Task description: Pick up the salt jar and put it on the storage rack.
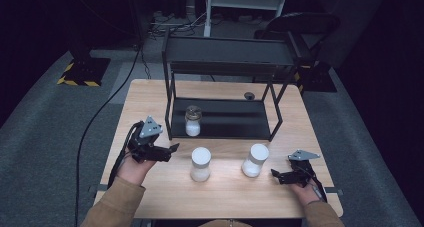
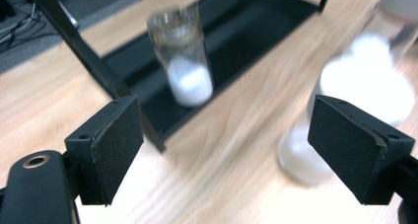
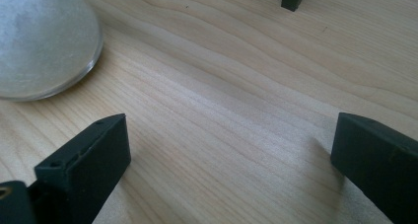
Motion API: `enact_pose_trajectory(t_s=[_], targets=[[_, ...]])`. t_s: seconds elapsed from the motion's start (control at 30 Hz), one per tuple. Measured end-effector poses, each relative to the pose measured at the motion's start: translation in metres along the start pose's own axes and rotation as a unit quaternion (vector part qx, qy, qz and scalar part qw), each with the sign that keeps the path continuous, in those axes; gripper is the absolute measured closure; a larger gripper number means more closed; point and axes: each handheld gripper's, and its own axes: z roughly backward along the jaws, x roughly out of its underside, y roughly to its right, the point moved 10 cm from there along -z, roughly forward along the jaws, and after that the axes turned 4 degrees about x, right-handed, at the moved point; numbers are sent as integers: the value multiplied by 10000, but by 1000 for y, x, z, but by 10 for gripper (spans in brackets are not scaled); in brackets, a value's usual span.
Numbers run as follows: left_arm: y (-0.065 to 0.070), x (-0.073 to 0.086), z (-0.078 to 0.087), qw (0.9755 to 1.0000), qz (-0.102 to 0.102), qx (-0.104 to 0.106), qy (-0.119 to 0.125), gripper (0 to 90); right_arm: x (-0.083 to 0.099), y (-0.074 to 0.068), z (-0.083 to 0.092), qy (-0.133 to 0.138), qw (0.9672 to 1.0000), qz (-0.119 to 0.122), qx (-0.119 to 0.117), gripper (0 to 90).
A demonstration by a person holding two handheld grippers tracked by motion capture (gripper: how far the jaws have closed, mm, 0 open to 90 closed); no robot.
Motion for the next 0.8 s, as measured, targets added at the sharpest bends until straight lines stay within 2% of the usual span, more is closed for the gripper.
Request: enact_pose_trajectory(t_s=[0.2,0.33,0.5,0.73,0.8], targets=[[-3,30,-11,9996,188,165,-157,128,0,0,0,-1,10000,-8,8,13],[-2,44,-15,9994,219,176,-217,127,0,0,0,0,10000,-12,11,13],[0,60,-23,9987,249,156,-409,127,0,0,0,-1,10000,-15,13,13],[-2,82,-29,9970,400,186,-635,126,0,0,1,-3,10000,-18,12,13],[-4,90,-34,9956,500,215,-767,125,0,0,1,-3,10000,-18,12,13]])
